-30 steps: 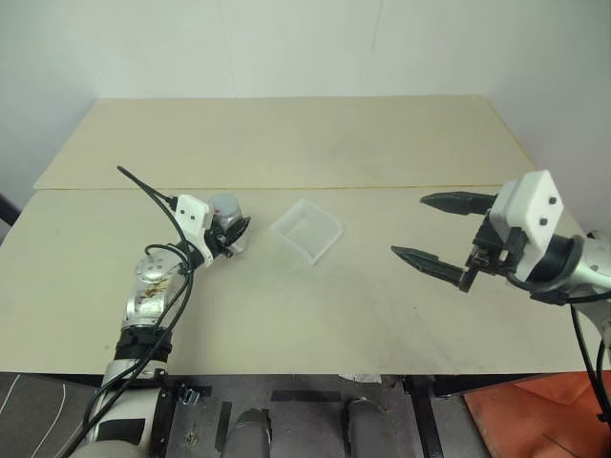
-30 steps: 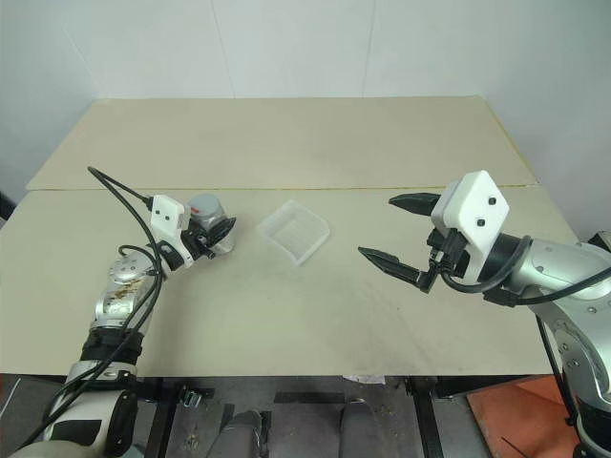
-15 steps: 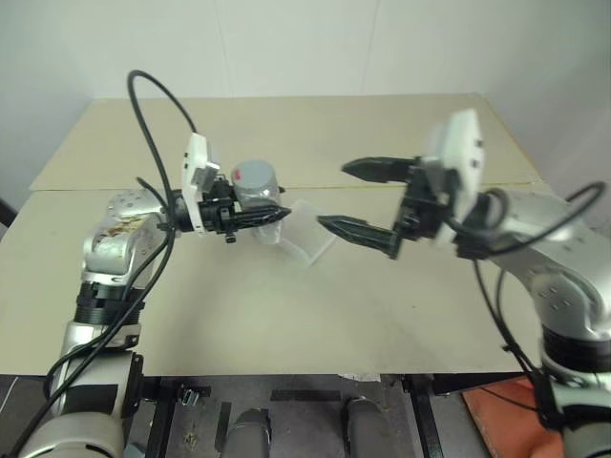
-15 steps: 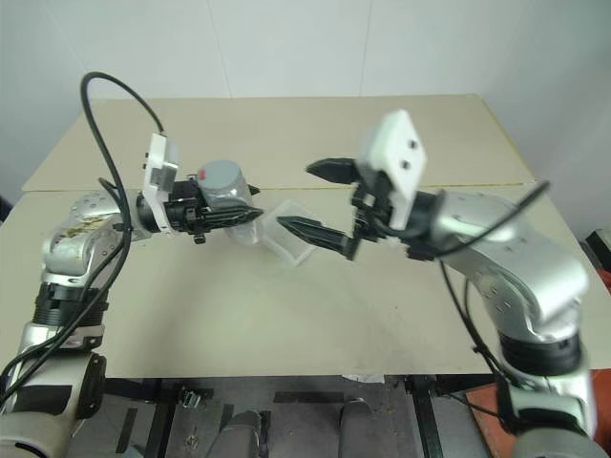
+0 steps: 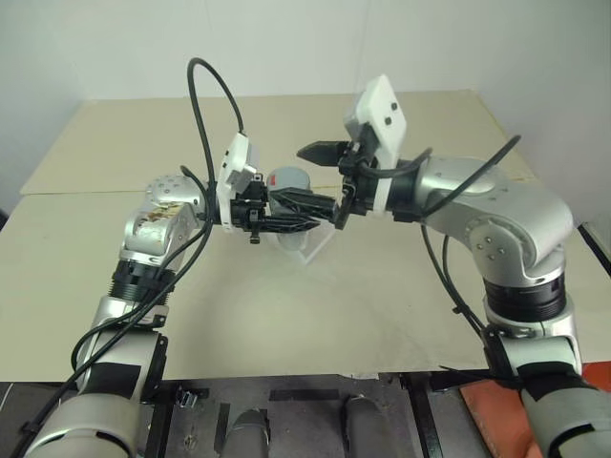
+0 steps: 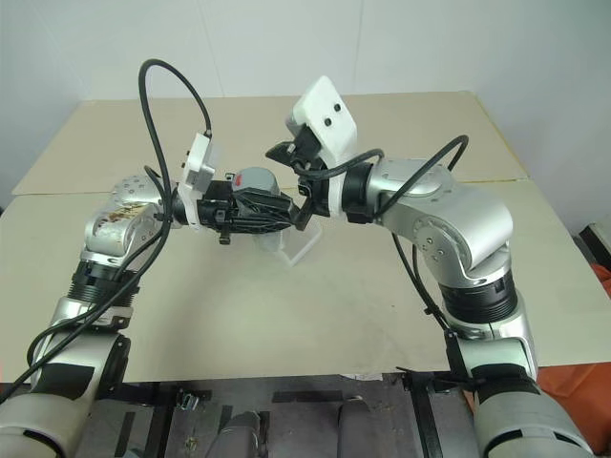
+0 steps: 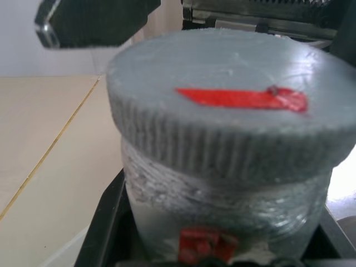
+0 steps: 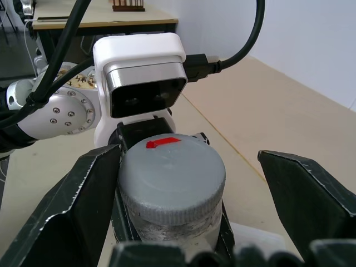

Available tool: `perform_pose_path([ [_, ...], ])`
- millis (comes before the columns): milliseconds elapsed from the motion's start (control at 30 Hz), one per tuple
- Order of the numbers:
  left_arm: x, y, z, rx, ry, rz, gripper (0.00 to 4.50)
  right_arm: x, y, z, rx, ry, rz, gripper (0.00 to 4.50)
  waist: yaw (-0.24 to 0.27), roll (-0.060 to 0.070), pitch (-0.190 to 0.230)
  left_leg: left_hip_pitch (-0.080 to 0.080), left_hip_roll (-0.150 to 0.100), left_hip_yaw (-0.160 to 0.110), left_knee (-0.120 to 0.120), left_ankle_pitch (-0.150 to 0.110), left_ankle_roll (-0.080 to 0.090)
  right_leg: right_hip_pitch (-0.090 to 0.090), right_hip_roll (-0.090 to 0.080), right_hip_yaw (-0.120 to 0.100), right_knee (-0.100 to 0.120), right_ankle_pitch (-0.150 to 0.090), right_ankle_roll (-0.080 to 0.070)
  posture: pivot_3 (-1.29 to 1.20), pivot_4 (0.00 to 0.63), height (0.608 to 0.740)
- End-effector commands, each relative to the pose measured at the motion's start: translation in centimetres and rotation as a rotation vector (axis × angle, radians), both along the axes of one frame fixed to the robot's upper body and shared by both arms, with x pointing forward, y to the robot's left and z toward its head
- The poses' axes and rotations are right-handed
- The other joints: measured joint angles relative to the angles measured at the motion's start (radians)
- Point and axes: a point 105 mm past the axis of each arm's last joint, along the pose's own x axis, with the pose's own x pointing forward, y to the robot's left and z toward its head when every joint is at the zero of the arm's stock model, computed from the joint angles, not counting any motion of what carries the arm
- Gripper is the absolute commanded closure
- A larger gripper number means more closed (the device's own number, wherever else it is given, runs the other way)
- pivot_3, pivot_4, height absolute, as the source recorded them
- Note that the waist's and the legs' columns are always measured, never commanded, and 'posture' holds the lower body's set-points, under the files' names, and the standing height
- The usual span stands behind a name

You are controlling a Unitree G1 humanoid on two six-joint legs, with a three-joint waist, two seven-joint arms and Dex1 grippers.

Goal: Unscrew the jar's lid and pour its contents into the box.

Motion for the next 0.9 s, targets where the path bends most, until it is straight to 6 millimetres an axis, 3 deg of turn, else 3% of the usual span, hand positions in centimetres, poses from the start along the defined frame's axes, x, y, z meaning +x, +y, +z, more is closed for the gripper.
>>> perform_pose_path([
  [33, -0.2, 0.2, 1.5, -0.007, -0.073, -0.006, 2.59, -0.3, 0.4, 0.7, -0.003, -0.025, 0.0, 0.0, 0.0, 0.0, 0.0, 0.0, 0.0, 0.0, 0.0, 0.0, 0.0, 0.0, 0.0, 0.0, 0.0, 0.0, 0.0, 0.0, 0.15, 0.74],
  [133, -0.2, 0.3, 1.6, -0.008, -0.076, -0.008, 2.59, -0.2, 0.5, 0.7, 0.005, -0.019, -0.001, 0.6, -0.002, 0.0, 0.0, 0.0, 0.0, 0.0, 0.0, 0.0, 0.0, 0.0, 0.0, 0.0, 0.0, 0.0, 0.0, 0.0, 0.15, 0.74],
  [267, -0.3, 0.3, 1.6, -0.008, -0.078, -0.009, 2.59, -0.1, 0.4, 0.6, 0.023, -0.006, 0.01, 1.72, -0.001, 0.0, 0.0, 0.0, 0.0, 0.0, 0.0, 0.0, 0.0, 0.0, 0.0, 0.0, 0.0, 0.0, 0.0, 0.0, 0.15, 0.74],
  [367, -0.9, 0.3, 1.7, -0.012, -0.074, -0.043, 2.59, -0.3, 0.4, 0.4, 0.046, 0.001, 0.079, 1.73, 0.0, 0.0, 0.0, 0.0, 0.0, 0.0, 0.0, 0.0, 0.0, 0.0, 0.0, 0.0, 0.0, 0.0, 0.0, 0.0, 0.15, 0.74],
  [467, -2.6, 0.6, 2.2, -0.025, -0.068, -0.149, 2.59, -1.5, 0.1, 0.0, 0.052, -0.026, 0.305, 1.73, -0.001, 0.0, 0.0, 0.0, 0.0, 0.0, 0.0, 0.0, 0.0, 0.0, 0.0, 0.0, 0.0, 0.0, 0.0, 0.0, 0.15, 0.74],
  [733, -5.8, 1.1, 2.6, -0.017, -0.053, -0.317, 2.59, -1.7, 0.4, 0.0, 0.013, -0.071, 0.674, 1.73, -0.028, 0.001, 0.0, 0.001, 0.0, 0.0, 0.0, 0.0, 0.0, 0.0, 0.0, 0.0, 0.0, 0.0, 0.0, 0.0, 0.15, 0.74],
  [867, -5.8, 1.0, 2.5, -0.017, -0.052, -0.3, 2.59, -1.2, 0.7, -0.5, -0.027, -0.076, 0.703, 1.73, -0.029, 0.001, 0.0, 0.001, 0.0, -0.001, 0.0, 0.0, 0.0, 0.0, 0.0, 0.0, 0.002, 0.0, 0.0, 0.0, 0.15, 0.74],
  [900, -5.7, 1.1, 2.5, -0.015, -0.052, -0.286, 2.59, -0.9, 0.8, -0.5, -0.029, -0.076, 0.68, 1.38, -0.029, 0.001, 0.0, 0.001, 0.0, -0.001, 0.0, 0.0, -0.001, 0.0, 0.0, 0.0, 0.005, 0.0, 0.0, 0.0, 0.15, 0.74],
])
